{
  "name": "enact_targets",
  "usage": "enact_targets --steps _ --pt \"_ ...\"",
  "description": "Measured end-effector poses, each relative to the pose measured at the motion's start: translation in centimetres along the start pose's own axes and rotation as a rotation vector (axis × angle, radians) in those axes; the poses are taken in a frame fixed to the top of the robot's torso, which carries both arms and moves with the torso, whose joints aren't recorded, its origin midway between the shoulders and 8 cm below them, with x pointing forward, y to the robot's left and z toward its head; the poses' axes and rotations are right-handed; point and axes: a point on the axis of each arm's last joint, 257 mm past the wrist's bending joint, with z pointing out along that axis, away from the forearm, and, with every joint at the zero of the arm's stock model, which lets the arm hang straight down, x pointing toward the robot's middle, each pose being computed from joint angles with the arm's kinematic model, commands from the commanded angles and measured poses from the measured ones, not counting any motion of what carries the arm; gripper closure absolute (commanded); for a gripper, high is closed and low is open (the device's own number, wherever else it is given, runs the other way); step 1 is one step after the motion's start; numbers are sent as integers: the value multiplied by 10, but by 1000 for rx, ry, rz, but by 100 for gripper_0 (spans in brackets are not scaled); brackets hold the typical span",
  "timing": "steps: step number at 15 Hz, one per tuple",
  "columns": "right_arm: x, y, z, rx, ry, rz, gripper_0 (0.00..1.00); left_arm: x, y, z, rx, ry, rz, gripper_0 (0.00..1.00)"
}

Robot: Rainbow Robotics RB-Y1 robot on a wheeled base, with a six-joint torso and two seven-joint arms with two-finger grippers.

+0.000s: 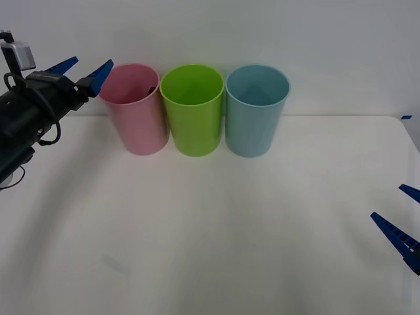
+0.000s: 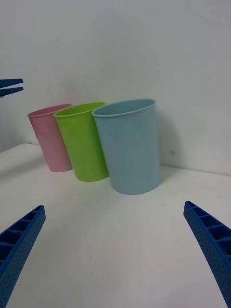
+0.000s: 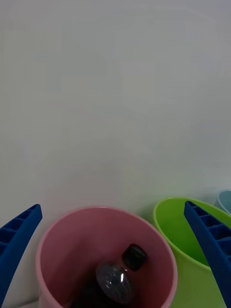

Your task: Grasp the object on the table and drop it into the matching bin: aluminum can to the light blue bin, PET bottle to the pink bin.

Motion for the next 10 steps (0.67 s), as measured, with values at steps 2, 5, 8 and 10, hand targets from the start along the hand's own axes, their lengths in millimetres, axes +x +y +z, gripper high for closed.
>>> enact_targets --steps 2,5,8,10 --pt "0 0 0 0 0 0 0 3 5 -31 -5 6 -5 0" --pt "0 0 0 0 0 0 0 10 8 -83 5 27 7 0" --pt "0 0 0 0 0 0 0 27 15 -128 3 73 54 0" --pt "0 0 0 0 0 0 0 36 21 -151 4 102 77 0"
